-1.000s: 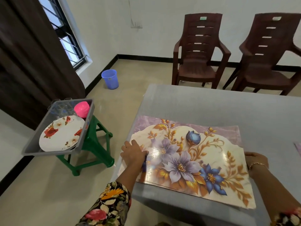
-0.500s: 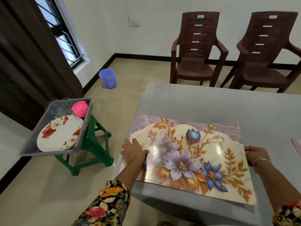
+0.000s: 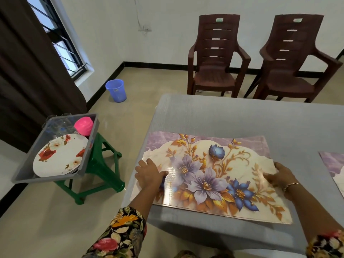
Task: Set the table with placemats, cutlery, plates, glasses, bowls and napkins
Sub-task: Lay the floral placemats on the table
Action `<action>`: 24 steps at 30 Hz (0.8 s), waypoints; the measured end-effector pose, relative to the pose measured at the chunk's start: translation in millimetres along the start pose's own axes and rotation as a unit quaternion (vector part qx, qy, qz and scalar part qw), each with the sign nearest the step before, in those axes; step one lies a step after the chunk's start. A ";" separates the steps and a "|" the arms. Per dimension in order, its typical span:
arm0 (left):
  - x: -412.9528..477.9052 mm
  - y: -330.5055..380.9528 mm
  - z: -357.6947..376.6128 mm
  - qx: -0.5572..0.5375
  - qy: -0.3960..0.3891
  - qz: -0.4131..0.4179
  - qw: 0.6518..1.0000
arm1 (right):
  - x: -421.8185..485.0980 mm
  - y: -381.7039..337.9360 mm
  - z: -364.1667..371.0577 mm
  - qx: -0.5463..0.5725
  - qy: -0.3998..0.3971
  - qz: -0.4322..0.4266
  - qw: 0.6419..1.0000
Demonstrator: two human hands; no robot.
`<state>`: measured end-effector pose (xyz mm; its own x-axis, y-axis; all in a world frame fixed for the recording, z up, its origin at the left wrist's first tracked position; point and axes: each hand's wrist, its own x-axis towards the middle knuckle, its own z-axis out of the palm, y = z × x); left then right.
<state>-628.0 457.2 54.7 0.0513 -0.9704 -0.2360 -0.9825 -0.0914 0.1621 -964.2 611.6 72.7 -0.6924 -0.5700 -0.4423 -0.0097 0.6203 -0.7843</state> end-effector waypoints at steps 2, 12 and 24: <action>3.1 -1.2 -1.2 -0.046 -0.008 -0.008 0.999 | -4.3 0.8 -4.3 0.028 -0.014 -0.003 1.000; 43.5 -28.9 -28.9 -0.529 -0.085 -0.032 0.844 | -21.1 -11.2 -26.7 0.259 -0.118 -0.136 0.949; 25.5 -37.2 -62.1 -0.653 -0.126 0.044 0.746 | -25.2 -22.4 -27.8 0.203 -0.168 -0.120 0.957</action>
<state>-579.0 422.0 102.2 -0.1993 -0.9276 -0.3159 0.0398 -0.3298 0.9432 -966.5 627.0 113.5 -0.4330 -0.8534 -0.2903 0.1887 0.2291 -0.9549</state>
